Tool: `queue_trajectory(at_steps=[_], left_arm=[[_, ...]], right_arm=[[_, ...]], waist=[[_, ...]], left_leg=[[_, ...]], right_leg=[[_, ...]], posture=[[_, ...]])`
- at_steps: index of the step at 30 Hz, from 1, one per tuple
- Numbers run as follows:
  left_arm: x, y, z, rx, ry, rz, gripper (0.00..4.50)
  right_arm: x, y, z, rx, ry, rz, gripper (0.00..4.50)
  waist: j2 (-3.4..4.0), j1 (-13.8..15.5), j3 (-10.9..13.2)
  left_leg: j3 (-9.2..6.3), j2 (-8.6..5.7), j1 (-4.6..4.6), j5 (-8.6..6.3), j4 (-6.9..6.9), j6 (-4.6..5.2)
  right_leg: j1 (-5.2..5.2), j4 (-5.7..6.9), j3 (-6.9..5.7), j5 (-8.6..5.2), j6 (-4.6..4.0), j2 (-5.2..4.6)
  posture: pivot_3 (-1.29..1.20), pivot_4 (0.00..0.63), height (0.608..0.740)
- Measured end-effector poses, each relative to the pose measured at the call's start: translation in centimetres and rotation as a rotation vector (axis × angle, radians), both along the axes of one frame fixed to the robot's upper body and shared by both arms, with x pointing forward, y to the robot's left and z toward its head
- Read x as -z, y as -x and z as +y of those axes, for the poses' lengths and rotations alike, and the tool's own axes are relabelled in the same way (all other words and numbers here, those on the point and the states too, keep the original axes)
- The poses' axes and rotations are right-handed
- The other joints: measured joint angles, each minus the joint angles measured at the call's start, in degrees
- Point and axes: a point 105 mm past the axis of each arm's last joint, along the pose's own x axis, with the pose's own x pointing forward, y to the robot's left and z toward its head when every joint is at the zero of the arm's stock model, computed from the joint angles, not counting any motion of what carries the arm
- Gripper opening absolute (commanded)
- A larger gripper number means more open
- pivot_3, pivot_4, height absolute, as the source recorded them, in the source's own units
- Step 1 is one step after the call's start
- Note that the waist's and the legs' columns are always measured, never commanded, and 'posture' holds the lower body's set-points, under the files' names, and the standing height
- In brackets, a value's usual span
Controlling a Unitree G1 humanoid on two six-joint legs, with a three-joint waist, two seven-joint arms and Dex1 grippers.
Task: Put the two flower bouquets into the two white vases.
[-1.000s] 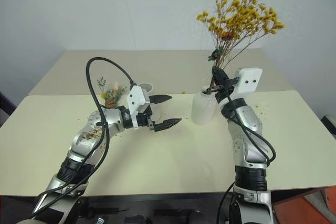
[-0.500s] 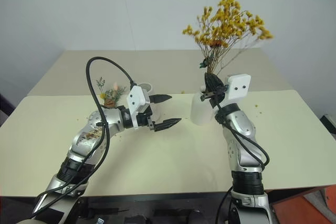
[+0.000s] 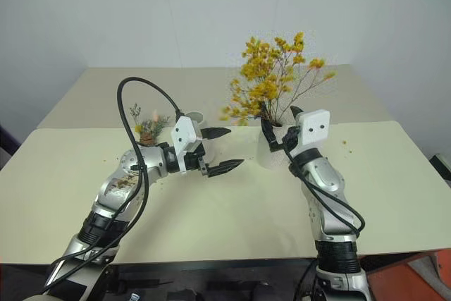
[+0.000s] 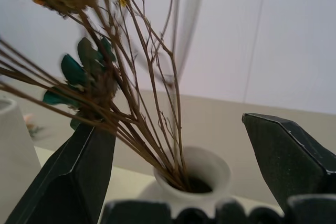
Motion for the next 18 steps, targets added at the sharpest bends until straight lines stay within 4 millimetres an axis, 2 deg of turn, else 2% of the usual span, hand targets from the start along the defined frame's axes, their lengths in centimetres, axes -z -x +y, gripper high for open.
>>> queue_trajectory(at_steps=[5,10,18], left_arm=[[0.0,0.0,-0.1,0.005,0.004,0.001,4.50],[0.0,0.1,-0.2,0.011,0.005,-0.001,4.50],[0.2,0.0,0.2,-0.001,-0.005,-0.001,4.50]], right_arm=[[0.1,-0.2,-1.5,0.082,0.003,0.059,4.47],[-0.8,0.6,-1.7,0.087,0.063,0.068,4.47],[-0.1,4.0,-2.4,0.014,0.183,0.137,4.47]], waist=[[0.00,-0.1,0.0],[0.00,0.0,0.0],[-0.01,0.1,0.0]], left_leg=[[0.01,0.00,0.00,0.00,-0.01,0.00],[0.00,0.00,0.00,0.00,0.00,0.00],[0.00,0.00,0.02,0.00,0.02,0.00]], right_leg=[[0.00,-0.02,0.01,0.00,0.00,0.00],[0.01,-0.02,0.01,0.00,0.00,0.00],[0.08,-0.04,0.00,-0.01,0.01,0.00]], posture=[[0.00,0.150,0.740],[0.00,0.150,0.740],[0.00,0.150,0.740]])
